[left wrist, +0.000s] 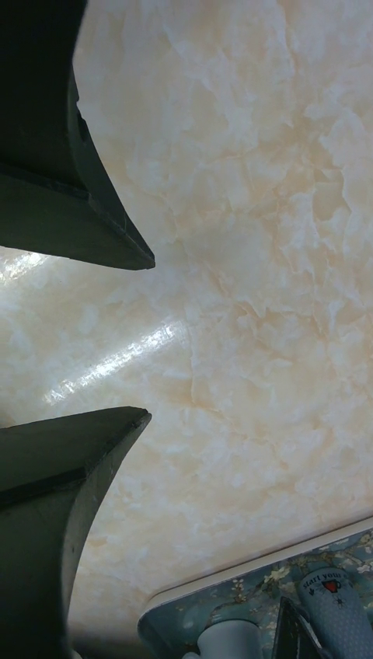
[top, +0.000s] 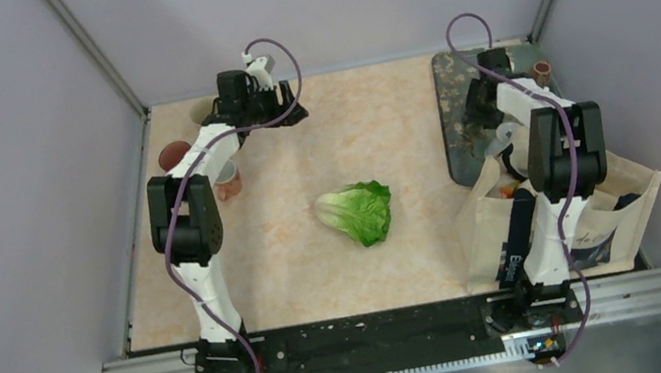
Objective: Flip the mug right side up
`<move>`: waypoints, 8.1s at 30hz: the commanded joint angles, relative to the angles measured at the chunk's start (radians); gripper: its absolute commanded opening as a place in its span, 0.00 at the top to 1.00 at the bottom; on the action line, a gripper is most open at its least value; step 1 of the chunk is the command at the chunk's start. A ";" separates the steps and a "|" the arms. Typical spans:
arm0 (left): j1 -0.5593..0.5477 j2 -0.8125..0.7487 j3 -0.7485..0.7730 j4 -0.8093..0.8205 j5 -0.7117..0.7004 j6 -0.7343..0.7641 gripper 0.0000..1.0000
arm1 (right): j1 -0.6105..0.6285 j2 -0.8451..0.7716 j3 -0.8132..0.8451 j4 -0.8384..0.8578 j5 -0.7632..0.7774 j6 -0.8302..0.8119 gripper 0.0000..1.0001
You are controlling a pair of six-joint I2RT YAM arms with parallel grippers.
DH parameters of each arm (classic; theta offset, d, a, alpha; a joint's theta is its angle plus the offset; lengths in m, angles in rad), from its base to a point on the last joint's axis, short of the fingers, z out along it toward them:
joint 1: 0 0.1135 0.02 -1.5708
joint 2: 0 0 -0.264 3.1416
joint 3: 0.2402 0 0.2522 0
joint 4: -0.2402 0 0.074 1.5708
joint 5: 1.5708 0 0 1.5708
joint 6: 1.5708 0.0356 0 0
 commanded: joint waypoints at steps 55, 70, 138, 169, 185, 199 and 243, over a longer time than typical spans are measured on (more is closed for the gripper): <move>-0.074 -0.008 0.415 0.551 0.526 -0.634 0.19 | 0.350 -0.206 0.206 1.003 -0.836 0.409 1.00; -0.096 -0.003 0.423 0.605 0.514 -0.645 0.42 | 0.395 -0.069 0.303 1.032 -0.970 0.466 1.00; -0.018 0.071 0.571 -0.872 -0.267 0.624 0.37 | -0.125 -0.060 0.481 -0.285 0.154 -0.053 0.01; 0.083 0.082 0.607 -0.680 -0.102 0.307 0.38 | -0.137 0.403 0.693 -0.192 0.473 0.246 0.51; 0.085 0.082 0.607 -0.668 -0.098 0.308 0.38 | -0.165 0.338 0.564 -0.193 0.497 0.130 0.68; 0.087 0.072 0.599 -0.663 -0.102 0.318 0.38 | -0.197 0.421 0.670 -0.165 0.436 0.011 0.68; 0.007 0.177 0.675 0.436 0.432 -0.820 0.20 | 0.271 -0.077 0.510 0.802 -0.666 0.342 1.00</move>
